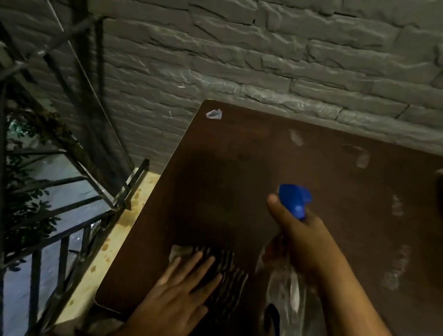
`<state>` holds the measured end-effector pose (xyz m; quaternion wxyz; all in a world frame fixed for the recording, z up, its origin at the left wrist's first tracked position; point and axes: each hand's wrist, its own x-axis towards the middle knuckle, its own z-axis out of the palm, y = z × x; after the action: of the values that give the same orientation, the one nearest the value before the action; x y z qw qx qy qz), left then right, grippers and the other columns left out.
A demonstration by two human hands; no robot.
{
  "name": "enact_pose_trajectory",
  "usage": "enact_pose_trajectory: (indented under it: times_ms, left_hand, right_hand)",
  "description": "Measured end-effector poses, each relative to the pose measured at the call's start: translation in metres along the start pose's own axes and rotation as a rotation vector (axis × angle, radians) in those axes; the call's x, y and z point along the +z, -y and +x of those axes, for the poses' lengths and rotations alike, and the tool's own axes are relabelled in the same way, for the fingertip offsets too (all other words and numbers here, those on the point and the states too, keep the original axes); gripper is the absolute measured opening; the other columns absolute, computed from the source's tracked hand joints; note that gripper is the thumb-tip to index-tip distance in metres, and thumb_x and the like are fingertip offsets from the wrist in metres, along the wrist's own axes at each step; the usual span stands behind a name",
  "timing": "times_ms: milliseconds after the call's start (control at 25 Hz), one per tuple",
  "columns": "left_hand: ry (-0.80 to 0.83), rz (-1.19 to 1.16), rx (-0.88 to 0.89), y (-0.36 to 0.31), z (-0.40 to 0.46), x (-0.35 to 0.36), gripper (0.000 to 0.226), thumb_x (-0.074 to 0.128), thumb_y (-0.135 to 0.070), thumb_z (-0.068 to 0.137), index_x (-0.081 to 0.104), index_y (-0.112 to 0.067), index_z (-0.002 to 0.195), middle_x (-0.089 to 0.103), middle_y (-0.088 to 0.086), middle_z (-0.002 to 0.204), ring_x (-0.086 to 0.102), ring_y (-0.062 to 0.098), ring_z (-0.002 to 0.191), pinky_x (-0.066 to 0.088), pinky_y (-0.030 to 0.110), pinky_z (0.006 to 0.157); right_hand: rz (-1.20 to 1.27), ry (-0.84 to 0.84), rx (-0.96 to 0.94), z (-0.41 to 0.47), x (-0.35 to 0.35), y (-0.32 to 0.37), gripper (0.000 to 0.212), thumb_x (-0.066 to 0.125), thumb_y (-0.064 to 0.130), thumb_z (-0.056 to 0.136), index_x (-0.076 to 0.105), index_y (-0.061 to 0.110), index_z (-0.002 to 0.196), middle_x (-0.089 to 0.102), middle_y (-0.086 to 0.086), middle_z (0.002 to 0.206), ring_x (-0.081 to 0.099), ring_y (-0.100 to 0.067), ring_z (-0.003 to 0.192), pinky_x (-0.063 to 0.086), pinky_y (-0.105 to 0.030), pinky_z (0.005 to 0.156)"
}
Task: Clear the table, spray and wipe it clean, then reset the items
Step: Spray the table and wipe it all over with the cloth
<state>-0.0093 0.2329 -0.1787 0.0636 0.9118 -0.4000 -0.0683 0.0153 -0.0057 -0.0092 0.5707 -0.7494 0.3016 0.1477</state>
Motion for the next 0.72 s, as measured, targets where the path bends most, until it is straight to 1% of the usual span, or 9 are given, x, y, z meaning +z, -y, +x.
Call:
enact_pose_trajectory:
  times_ms: [40, 120, 200, 280, 360, 440, 480, 600, 720]
  left_hand:
    - [-0.005, 0.033, -0.022, 0.006, 0.019, 0.0, 0.053, 0.028, -0.049, 0.099, 0.028, -0.032, 0.15, 0.018, -0.002, 0.161, 0.005, 0.019, 0.15, 0.014, 0.044, 0.114]
    - [-0.002, 0.021, -0.111, 0.014, 0.08, -0.006, 0.054, 0.017, -0.049, 0.101, 0.012, -0.033, 0.152, 0.0, -0.004, 0.163, -0.014, 0.017, 0.148, -0.001, 0.043, 0.12]
    - [0.05, -0.032, -0.267, 0.015, 0.134, -0.018, 0.055, 0.02, -0.047, 0.101, 0.006, -0.032, 0.153, -0.007, -0.003, 0.163, -0.017, 0.019, 0.147, -0.005, 0.046, 0.12]
    - [0.097, -0.041, -0.348, 0.006, 0.154, -0.024, 0.055, 0.023, -0.045, 0.102, 0.006, -0.031, 0.153, -0.008, -0.001, 0.163, -0.016, 0.022, 0.147, -0.003, 0.049, 0.12]
    - [0.088, -0.027, -0.313, -0.009, 0.132, -0.018, 0.055, 0.023, -0.044, 0.102, 0.007, -0.031, 0.153, -0.008, -0.001, 0.162, -0.016, 0.021, 0.147, -0.002, 0.049, 0.12]
    - [0.015, 0.022, -0.199, -0.025, 0.081, -0.001, 0.055, 0.028, -0.046, 0.1, 0.015, -0.033, 0.152, 0.001, -0.002, 0.163, -0.01, 0.02, 0.149, 0.008, 0.048, 0.12]
    - [0.013, 0.036, -0.13, -0.033, 0.06, 0.007, 0.056, 0.035, -0.048, 0.096, 0.025, -0.034, 0.15, 0.014, -0.002, 0.162, -0.001, 0.02, 0.15, 0.013, 0.046, 0.118]
    - [0.097, 0.108, 0.009, -0.034, 0.022, 0.025, 0.06, 0.052, -0.053, 0.078, 0.047, -0.038, 0.136, 0.044, -0.002, 0.149, 0.016, 0.02, 0.147, 0.012, 0.038, 0.114]
    - [0.054, 0.069, -0.001, -0.032, 0.059, 0.014, 0.058, 0.049, -0.054, 0.084, 0.044, -0.039, 0.139, 0.038, -0.005, 0.153, 0.017, 0.017, 0.147, 0.013, 0.037, 0.114]
  right_hand:
    - [-0.005, -0.02, 0.001, 0.013, -0.005, 0.009, 0.044, 0.054, 0.064, 0.079, 0.055, 0.022, 0.093, 0.072, -0.02, 0.089, 0.068, -0.027, 0.068, 0.056, -0.034, 0.06]
    - [0.007, -0.032, 0.013, 0.031, -0.012, 0.025, 0.055, 0.054, 0.07, 0.076, 0.056, 0.021, 0.103, 0.071, -0.017, 0.092, 0.071, -0.027, 0.076, 0.06, -0.038, 0.074]
    - [-0.002, -0.033, 0.001, 0.037, -0.015, 0.027, 0.063, 0.054, 0.073, 0.074, 0.057, 0.02, 0.107, 0.071, -0.016, 0.093, 0.073, -0.03, 0.082, 0.058, -0.046, 0.084]
    - [-0.034, -0.016, 0.003, 0.03, -0.019, 0.016, 0.062, 0.056, 0.071, 0.074, 0.058, 0.017, 0.104, 0.072, -0.016, 0.089, 0.073, -0.03, 0.079, 0.059, -0.047, 0.081]
    - [-0.028, 0.024, 0.036, 0.015, -0.027, 0.002, 0.057, 0.057, 0.067, 0.076, 0.058, 0.015, 0.102, 0.072, -0.015, 0.082, 0.072, -0.028, 0.069, 0.06, -0.041, 0.071]
    - [0.045, 0.041, 0.026, 0.0, -0.034, -0.01, 0.053, 0.059, 0.06, 0.079, 0.059, 0.011, 0.101, 0.068, -0.015, 0.074, 0.066, -0.025, 0.06, 0.057, -0.037, 0.062]
    - [0.093, 0.043, 0.006, -0.003, -0.041, -0.017, 0.052, 0.061, 0.055, 0.08, 0.06, 0.008, 0.101, 0.066, -0.015, 0.069, 0.063, -0.027, 0.057, 0.056, -0.038, 0.061]
    - [0.19, 0.111, -0.011, -0.008, -0.048, -0.032, 0.057, 0.064, 0.047, 0.081, 0.059, -0.005, 0.101, 0.062, -0.013, 0.058, 0.057, -0.029, 0.051, 0.051, -0.035, 0.054]
    - [0.205, 0.114, -0.027, -0.005, -0.059, -0.04, 0.061, 0.067, 0.053, 0.074, 0.061, -0.002, 0.098, 0.06, -0.012, 0.057, 0.059, -0.027, 0.05, 0.053, -0.037, 0.056]
